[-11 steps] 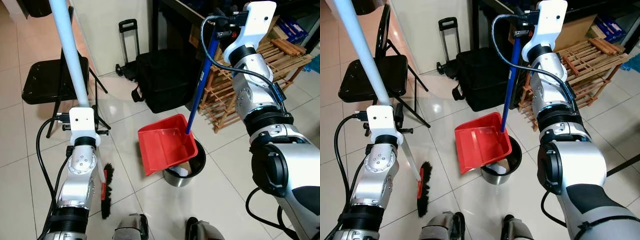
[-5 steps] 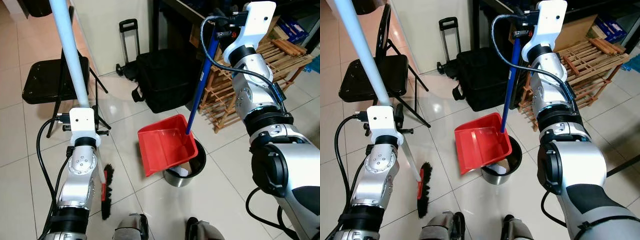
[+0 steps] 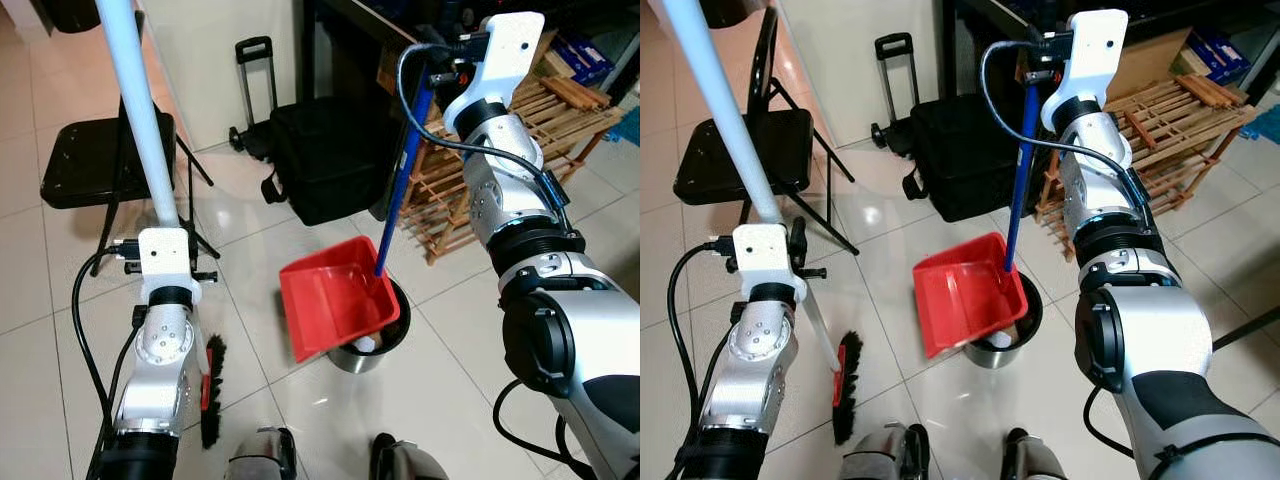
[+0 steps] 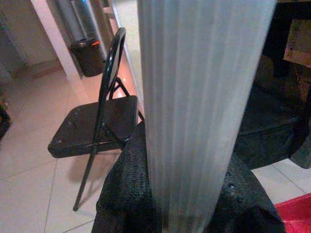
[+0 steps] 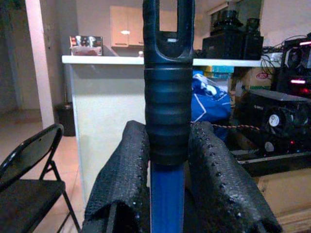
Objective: Sweep floor
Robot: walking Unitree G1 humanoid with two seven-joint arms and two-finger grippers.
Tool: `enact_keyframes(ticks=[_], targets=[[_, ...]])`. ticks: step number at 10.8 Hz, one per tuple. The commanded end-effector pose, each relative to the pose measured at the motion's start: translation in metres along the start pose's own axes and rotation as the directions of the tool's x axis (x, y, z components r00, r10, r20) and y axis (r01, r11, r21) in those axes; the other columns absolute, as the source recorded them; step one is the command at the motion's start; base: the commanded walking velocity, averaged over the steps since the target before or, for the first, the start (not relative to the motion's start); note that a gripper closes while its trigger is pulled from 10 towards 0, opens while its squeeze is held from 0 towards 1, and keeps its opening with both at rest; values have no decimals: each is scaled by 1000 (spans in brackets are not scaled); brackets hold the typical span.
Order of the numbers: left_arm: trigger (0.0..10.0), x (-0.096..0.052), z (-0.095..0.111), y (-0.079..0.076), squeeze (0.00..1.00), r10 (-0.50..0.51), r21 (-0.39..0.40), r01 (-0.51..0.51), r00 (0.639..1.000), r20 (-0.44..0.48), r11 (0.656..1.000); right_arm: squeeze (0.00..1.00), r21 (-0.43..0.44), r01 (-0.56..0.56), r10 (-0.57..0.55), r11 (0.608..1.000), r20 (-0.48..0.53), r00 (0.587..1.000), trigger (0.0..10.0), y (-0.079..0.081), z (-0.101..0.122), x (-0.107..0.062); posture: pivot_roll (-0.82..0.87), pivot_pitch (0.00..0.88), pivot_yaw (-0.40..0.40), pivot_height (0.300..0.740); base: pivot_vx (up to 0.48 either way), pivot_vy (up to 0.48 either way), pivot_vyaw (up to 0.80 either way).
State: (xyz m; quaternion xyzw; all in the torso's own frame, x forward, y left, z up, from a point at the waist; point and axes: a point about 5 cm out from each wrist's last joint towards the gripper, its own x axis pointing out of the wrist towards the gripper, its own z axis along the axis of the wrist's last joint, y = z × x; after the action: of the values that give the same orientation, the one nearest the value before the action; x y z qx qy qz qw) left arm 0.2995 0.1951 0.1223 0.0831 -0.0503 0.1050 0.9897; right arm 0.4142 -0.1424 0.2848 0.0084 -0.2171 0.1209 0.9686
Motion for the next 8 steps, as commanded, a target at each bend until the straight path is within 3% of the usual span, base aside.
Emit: enact_keyframes(ticks=[1, 8], targets=[[10000, -3, 4, 1, 0, 16, -3, -16, 1000, 18, 1000, 0, 2, -17, 17, 1000, 4, 1000, 10000, 3, 0, 0, 62, 158, 12, 740, 0, 0, 0], [10000, -9, 2, -1, 0, 14, -8, -14, 1000, 4, 1000, 0, 6, -30, 30, 1000, -8, 1000, 10000, 5, -5, -2, 61, 165, 4, 740, 0, 0, 0]])
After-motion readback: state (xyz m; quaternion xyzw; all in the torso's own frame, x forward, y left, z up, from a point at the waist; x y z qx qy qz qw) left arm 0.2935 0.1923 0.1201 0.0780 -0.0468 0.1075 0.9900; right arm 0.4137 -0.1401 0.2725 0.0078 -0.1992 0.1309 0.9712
